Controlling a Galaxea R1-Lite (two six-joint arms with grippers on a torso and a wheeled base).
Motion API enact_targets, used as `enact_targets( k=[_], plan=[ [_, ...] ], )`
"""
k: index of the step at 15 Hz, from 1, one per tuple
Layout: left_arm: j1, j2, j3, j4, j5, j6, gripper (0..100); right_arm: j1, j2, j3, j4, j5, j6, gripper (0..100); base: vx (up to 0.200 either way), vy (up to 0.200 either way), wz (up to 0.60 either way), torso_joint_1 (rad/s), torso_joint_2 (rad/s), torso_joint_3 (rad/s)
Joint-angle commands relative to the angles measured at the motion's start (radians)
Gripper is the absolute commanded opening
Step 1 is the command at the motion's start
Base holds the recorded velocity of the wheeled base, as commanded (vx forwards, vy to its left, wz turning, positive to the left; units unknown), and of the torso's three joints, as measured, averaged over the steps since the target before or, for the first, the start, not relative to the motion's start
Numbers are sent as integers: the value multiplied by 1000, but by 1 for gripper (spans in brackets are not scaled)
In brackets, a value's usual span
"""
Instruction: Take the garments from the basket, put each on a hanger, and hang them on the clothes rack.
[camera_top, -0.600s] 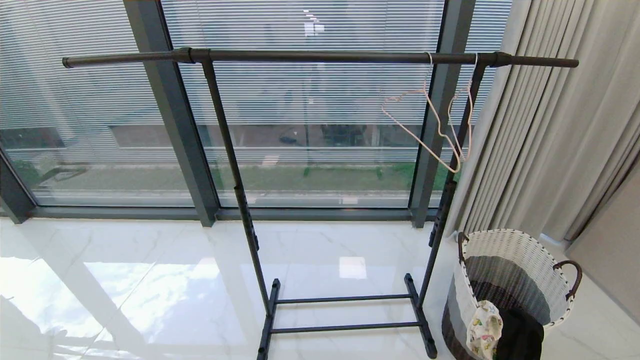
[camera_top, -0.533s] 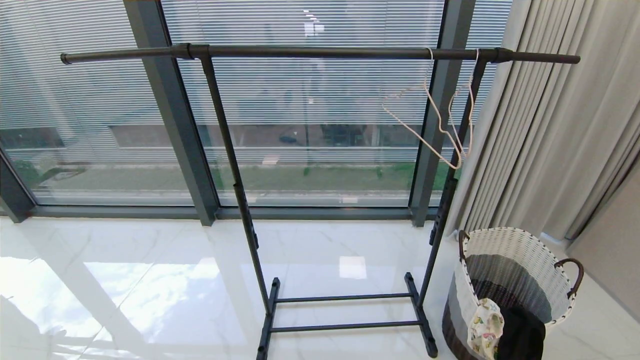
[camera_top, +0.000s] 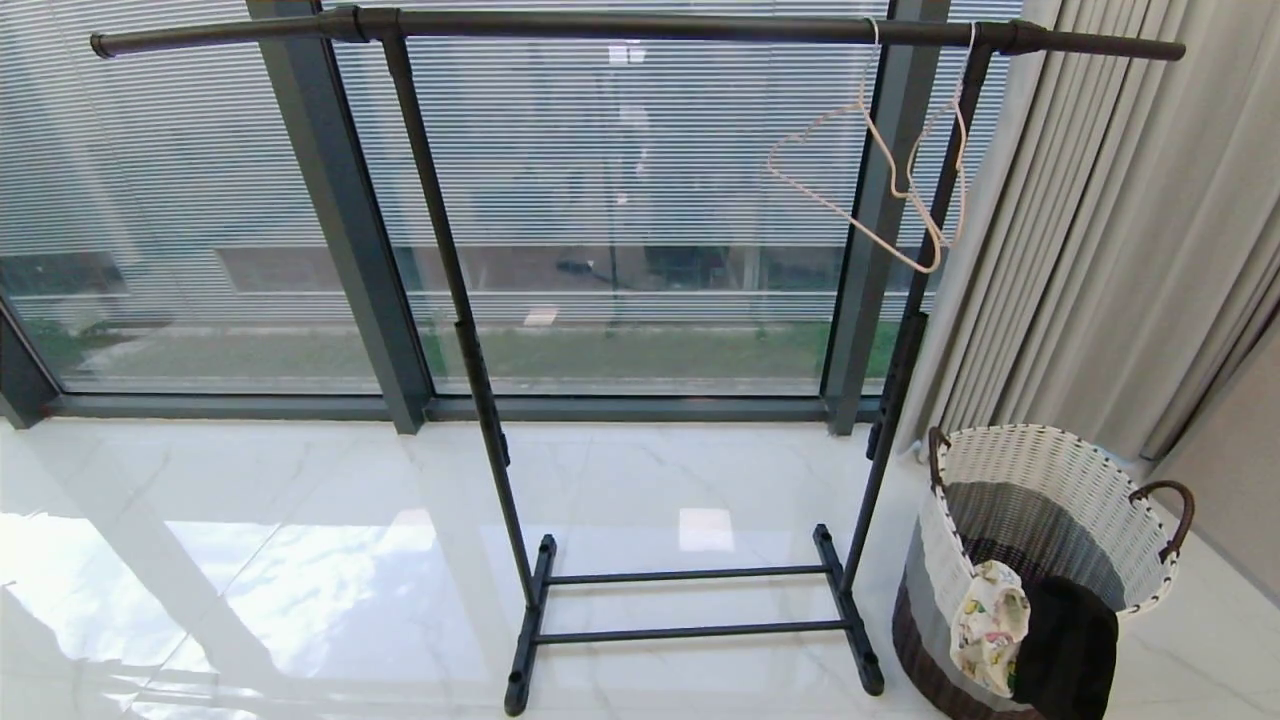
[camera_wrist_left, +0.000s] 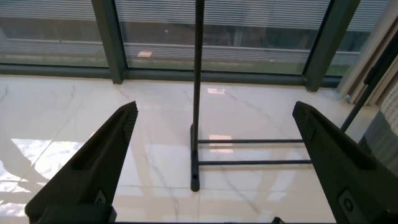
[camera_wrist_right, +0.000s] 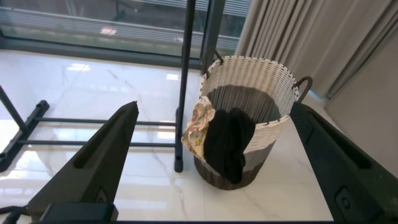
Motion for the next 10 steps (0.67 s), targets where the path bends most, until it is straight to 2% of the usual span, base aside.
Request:
enact_targets(
  k=[1, 6, 10],
  plan=[
    [0, 0, 0, 1, -1, 1, 100, 0, 0, 0, 0, 1, -1, 100, 0, 0, 0, -159, 466, 305],
    [0, 0, 0, -1, -1, 2, 100, 0, 0, 0, 0, 1, -3, 100, 0, 0, 0, -134, 447, 302],
    [0, 0, 0, 1, -1, 2, 100, 0, 0, 0, 0, 1, -3, 100, 0, 0, 0, -32, 127, 86]
  ],
)
